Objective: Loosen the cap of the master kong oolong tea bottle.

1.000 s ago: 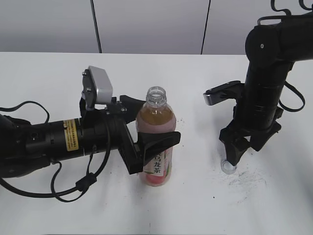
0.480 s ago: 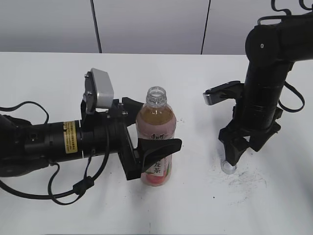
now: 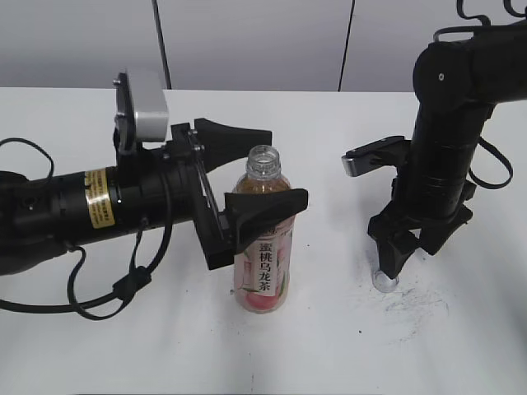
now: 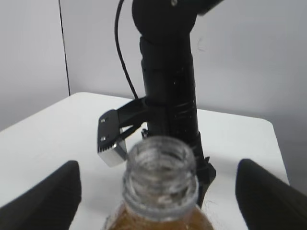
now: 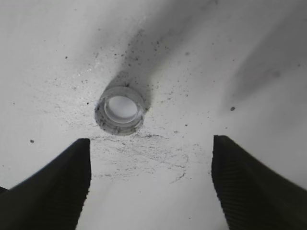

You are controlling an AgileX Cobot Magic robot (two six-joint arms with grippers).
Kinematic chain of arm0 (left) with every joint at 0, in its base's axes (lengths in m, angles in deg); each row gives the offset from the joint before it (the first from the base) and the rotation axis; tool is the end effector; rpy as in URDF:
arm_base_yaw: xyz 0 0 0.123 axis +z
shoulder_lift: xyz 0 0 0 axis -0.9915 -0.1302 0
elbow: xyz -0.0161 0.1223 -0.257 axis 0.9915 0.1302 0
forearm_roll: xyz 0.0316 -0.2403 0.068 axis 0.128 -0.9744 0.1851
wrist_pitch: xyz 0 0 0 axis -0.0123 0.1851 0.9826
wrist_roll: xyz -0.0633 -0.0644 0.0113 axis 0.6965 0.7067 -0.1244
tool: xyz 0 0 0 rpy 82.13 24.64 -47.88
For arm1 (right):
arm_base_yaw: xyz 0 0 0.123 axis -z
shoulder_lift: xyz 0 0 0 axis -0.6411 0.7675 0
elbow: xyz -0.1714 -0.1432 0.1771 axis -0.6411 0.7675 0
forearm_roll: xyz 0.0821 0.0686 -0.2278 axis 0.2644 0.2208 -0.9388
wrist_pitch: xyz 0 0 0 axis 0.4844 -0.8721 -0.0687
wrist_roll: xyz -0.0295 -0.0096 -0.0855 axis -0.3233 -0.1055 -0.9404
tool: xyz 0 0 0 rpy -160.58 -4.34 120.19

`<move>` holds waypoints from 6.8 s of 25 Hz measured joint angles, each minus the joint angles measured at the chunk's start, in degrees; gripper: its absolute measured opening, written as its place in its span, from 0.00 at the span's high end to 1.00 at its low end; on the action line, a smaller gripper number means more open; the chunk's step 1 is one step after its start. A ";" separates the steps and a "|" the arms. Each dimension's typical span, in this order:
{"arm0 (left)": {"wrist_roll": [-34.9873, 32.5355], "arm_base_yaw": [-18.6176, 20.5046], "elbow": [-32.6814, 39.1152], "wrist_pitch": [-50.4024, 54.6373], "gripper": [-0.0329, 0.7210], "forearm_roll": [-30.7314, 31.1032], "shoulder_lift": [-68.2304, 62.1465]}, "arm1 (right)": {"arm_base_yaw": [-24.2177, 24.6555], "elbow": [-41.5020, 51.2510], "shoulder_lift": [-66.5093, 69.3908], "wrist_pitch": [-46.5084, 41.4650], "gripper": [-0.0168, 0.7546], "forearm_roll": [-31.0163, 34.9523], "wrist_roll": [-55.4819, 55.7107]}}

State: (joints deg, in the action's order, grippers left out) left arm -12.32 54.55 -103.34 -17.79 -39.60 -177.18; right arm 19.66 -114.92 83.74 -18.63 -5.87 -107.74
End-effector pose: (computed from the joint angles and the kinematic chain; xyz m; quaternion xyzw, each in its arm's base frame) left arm 0.2407 -0.2013 0.1679 0.4305 0.5796 -0.4158 0.5530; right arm 0.3266 0.1284 0.1348 0.3073 -0.9490 -0.0395 0.0578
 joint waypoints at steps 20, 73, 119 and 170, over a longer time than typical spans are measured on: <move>2.97 0.00 0.05 25.67 0.18 -1.71 24.61 | 0.00 0.00 0.00 0.00 0.22 0.00 0.11; -19.73 -0.05 4.63 128.19 0.27 -49.07 99.12 | 0.00 33.32 -86.39 -12.15 0.22 0.42 9.61; -21.38 18.65 4.63 128.07 0.38 -49.41 105.36 | 13.96 41.52 -109.30 -5.36 0.22 -0.11 12.01; -21.38 25.62 4.63 128.06 0.38 -48.70 105.36 | 20.60 41.69 -114.62 -5.41 0.22 -4.56 12.86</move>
State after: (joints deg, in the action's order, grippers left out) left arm -33.70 80.17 -98.71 110.27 -88.30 -71.83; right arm 40.25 -73.24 -30.89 -24.05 -10.43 -94.89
